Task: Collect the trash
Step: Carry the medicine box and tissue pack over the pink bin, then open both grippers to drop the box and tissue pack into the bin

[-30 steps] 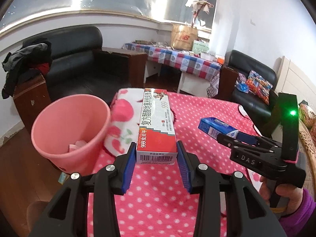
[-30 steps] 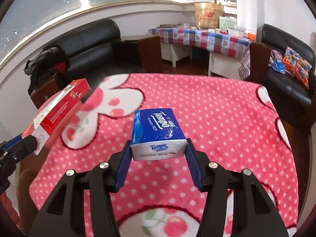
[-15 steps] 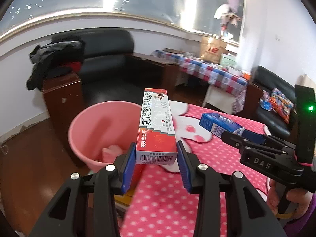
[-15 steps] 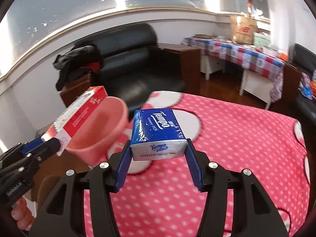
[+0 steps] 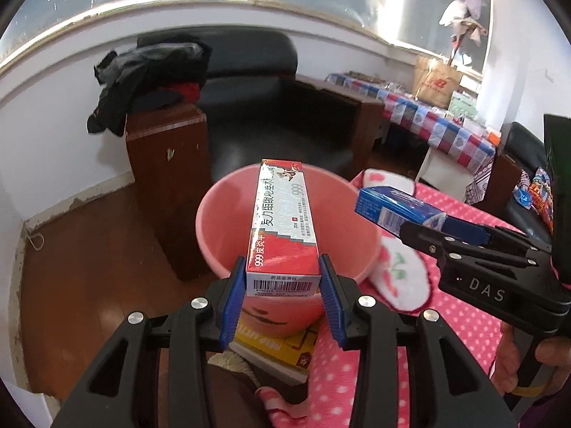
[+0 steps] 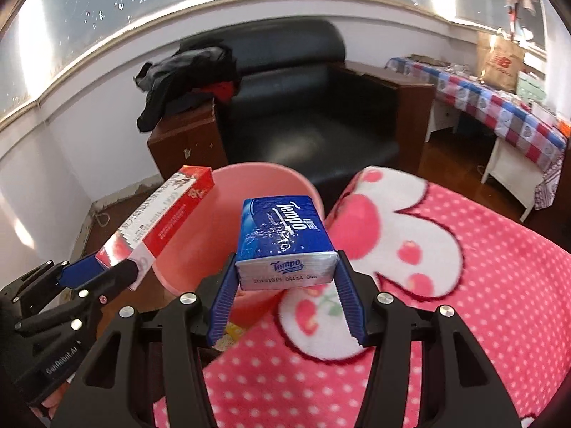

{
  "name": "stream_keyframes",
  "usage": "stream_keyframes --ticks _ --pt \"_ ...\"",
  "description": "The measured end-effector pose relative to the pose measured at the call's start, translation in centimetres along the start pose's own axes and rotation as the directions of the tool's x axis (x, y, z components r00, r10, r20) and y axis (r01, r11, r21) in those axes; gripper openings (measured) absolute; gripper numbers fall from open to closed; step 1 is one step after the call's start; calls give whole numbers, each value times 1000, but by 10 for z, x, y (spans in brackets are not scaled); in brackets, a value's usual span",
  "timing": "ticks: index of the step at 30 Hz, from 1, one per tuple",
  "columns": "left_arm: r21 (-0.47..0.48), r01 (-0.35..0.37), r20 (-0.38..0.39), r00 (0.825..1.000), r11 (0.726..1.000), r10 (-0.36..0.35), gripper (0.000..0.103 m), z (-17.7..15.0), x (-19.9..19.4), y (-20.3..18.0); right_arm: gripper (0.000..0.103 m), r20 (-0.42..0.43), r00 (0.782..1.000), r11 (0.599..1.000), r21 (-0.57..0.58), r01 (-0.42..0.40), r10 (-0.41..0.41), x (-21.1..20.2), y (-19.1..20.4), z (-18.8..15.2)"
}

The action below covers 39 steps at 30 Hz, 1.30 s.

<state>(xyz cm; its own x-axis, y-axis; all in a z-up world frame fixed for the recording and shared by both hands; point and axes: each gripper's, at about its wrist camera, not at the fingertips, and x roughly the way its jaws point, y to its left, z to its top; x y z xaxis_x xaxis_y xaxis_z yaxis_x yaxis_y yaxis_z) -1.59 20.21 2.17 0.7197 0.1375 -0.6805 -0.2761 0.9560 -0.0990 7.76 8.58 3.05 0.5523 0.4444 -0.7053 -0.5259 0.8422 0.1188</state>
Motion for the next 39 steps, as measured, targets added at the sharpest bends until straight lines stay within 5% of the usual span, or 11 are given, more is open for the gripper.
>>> stream_keyframes --ticks 17,39 --pt "-8 -3 -131 991 1000 2 40 16 50 20 54 -142 989 995 -94 25 -38 71 36 6" --pt "-44 -9 -130 992 999 3 45 17 56 26 54 -158 987 998 -60 -16 7 79 33 4"
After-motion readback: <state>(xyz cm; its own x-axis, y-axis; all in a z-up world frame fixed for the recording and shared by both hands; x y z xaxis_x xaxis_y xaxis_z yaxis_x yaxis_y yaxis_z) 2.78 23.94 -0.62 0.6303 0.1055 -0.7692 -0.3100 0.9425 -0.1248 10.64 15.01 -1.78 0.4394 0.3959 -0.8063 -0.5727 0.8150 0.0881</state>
